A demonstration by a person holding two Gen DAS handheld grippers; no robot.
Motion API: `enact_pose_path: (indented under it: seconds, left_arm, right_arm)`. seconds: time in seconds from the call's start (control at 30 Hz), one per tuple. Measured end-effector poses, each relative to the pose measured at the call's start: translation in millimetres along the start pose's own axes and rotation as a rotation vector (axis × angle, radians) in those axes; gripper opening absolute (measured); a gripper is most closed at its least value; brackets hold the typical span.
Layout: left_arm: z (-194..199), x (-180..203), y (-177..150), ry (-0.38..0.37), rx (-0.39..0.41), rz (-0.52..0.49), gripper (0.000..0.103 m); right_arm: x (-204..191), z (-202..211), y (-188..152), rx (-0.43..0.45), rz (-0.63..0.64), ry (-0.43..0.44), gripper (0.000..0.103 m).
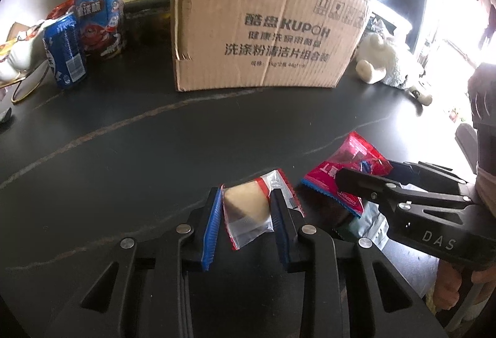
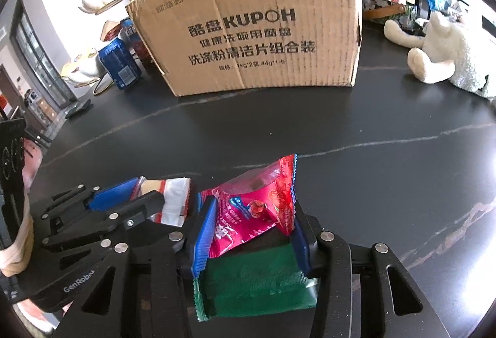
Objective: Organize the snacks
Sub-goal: 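Grasp the clear cookie packet with the left tool while the right tool grasps the pink packet, then carry the cookie packet and pink packet over the box with both tools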
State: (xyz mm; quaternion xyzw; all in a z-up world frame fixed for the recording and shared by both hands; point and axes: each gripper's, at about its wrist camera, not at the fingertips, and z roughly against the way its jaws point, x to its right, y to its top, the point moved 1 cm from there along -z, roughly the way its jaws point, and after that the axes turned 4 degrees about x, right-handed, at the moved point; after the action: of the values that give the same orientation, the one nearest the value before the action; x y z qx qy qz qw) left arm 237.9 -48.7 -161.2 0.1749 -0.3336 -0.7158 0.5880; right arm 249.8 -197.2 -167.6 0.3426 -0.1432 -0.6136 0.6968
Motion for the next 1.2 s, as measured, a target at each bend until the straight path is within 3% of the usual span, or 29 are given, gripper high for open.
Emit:
enact_pose_path:
  seconds: [0.2, 0.27, 0.63, 0.83, 1.03, 1.2]
  left_arm:
    - [10.0, 1.5, 2.7, 0.000, 0.024, 0.003, 0.031]
    - [13.4, 2.2, 4.7, 0.008, 0.031, 0.000, 0.005]
    - [24.1, 6.3, 4.9, -0.014, 0.038, 0.008, 0.005]
    - [12.6, 7.7, 0.1, -0.049, -0.008, 0.032, 0.013]
    - [2.2, 9.5, -6.6, -0.103, -0.050, 0.062, 0.015]
    - [-2.0, 10.7, -9.5, -0.092, -0.052, 0.056, 0.015]
  right_arm:
    - [-1.7, 4.0, 2.0, 0.014, 0.003, 0.012, 0.045]
    - [-2.3, 6.8, 3.2, 0.023, 0.004, 0.014, 0.045]
    - [-3.6, 17.3, 4.2, 0.060, 0.009, 0.020, 0.045]
    - [-2.6, 18.3, 3.3, 0.054, 0.007, 0.014, 0.045]
    - [-2.3, 17.0, 2.7, 0.043, 0.005, 0.015, 0.045]
    - [-3.3, 16.1, 2.1, 0.041, 0.010, 0.014, 0.045]
